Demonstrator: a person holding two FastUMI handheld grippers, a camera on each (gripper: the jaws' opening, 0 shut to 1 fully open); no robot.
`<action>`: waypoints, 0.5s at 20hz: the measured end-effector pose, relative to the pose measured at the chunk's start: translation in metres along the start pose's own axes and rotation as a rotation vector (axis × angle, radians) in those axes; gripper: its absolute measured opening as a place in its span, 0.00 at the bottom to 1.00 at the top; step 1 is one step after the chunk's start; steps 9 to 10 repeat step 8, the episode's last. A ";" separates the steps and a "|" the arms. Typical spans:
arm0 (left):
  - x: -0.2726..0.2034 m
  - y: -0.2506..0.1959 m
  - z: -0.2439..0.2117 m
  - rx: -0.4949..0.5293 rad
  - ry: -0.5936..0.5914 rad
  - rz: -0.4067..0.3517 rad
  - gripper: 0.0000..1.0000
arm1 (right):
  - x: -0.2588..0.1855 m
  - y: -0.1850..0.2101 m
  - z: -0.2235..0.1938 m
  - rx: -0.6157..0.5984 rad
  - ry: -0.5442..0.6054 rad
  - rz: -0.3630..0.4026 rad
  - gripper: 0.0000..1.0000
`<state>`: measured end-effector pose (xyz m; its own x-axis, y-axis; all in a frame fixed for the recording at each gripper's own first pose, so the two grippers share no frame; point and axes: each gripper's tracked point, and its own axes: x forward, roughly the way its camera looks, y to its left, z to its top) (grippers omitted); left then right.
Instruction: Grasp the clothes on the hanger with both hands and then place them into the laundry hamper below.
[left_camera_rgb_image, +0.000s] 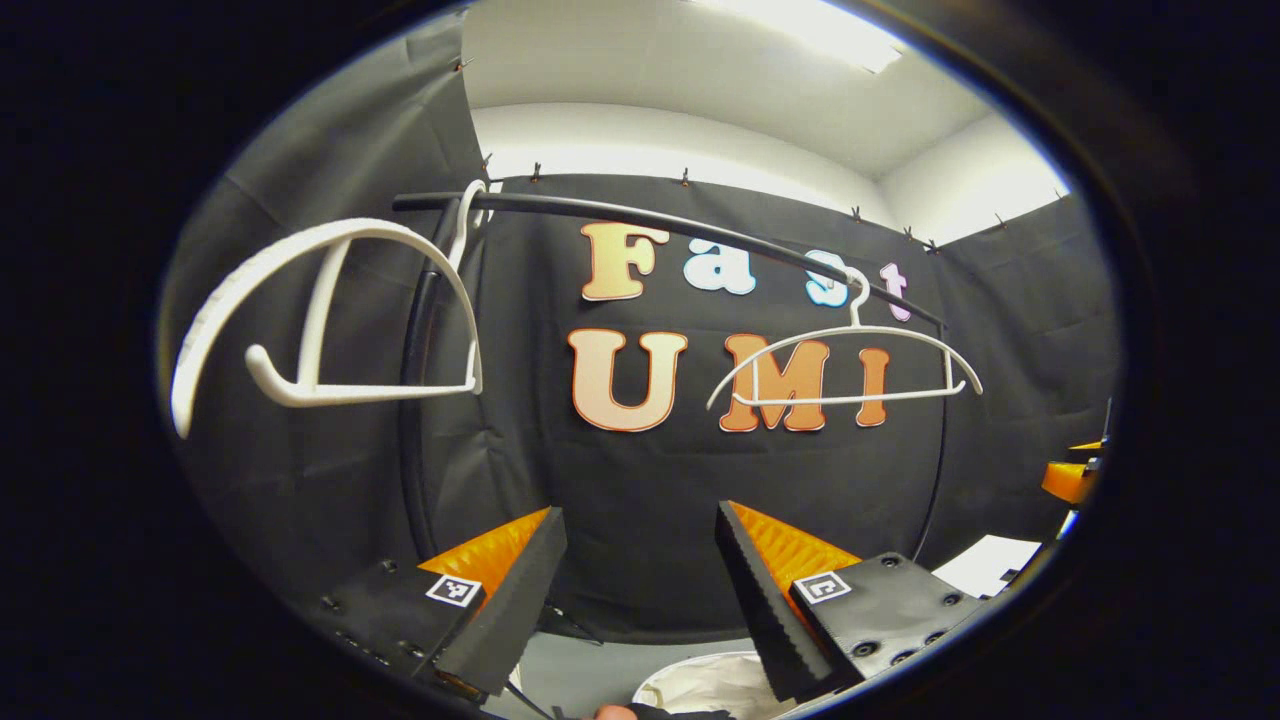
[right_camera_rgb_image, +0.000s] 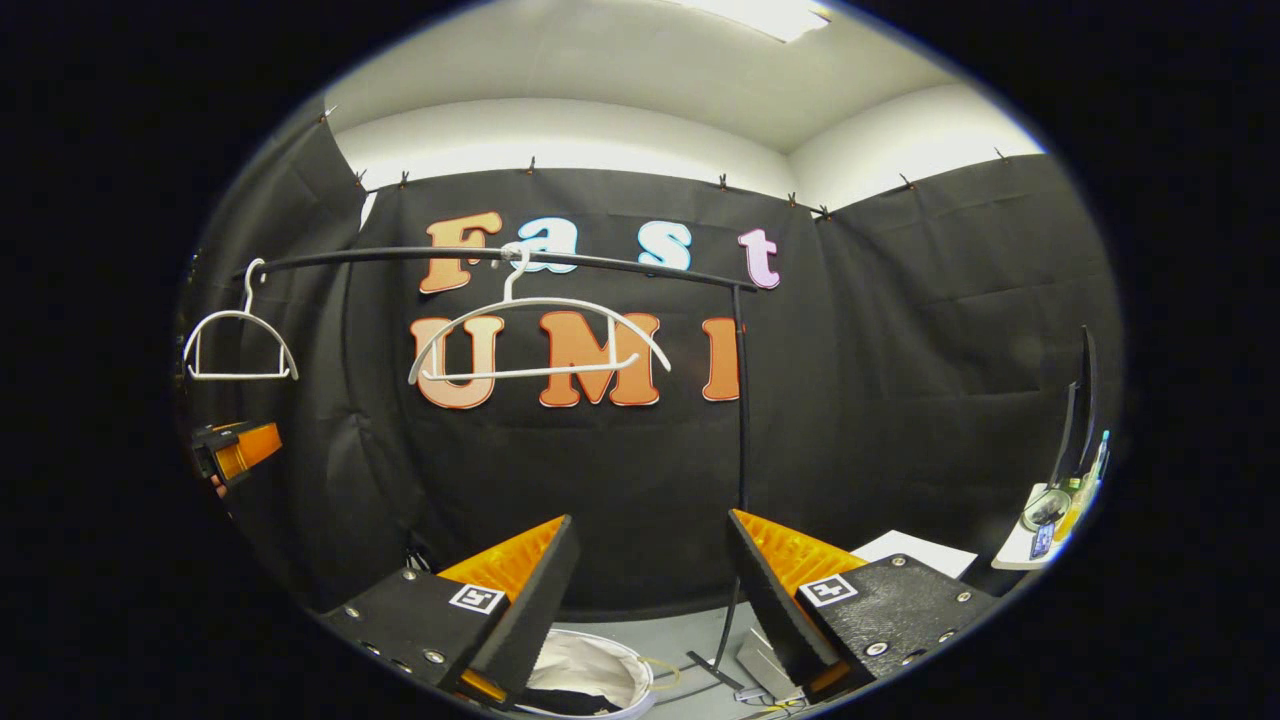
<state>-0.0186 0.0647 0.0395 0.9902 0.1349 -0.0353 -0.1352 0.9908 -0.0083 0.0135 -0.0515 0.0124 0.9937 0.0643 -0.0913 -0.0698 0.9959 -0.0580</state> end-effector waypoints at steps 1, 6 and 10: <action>0.002 -0.002 -0.002 -0.009 0.000 -0.007 0.96 | 0.001 -0.001 0.001 0.000 -0.004 -0.003 0.92; 0.010 -0.002 -0.005 -0.009 -0.002 -0.001 0.99 | 0.008 0.000 0.004 0.011 -0.020 -0.001 0.92; 0.012 -0.005 -0.003 -0.006 -0.011 0.000 0.99 | 0.011 -0.002 0.004 0.013 -0.025 -0.002 0.83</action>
